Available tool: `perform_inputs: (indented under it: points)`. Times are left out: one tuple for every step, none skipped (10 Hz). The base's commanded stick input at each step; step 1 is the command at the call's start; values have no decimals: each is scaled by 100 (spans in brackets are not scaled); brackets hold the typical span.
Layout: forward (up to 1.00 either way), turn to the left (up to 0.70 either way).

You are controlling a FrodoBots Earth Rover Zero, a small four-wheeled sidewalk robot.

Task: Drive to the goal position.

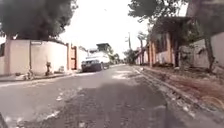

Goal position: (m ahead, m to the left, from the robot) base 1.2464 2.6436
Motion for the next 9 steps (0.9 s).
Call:
perform_inputs:
  points:
    - [70,0]
    - [70,0]
    - [70,0]
    - [70,0]
    - [70,0]
    - [70,0]
    - [70,0]
    - [70,0]
    - [70,0]
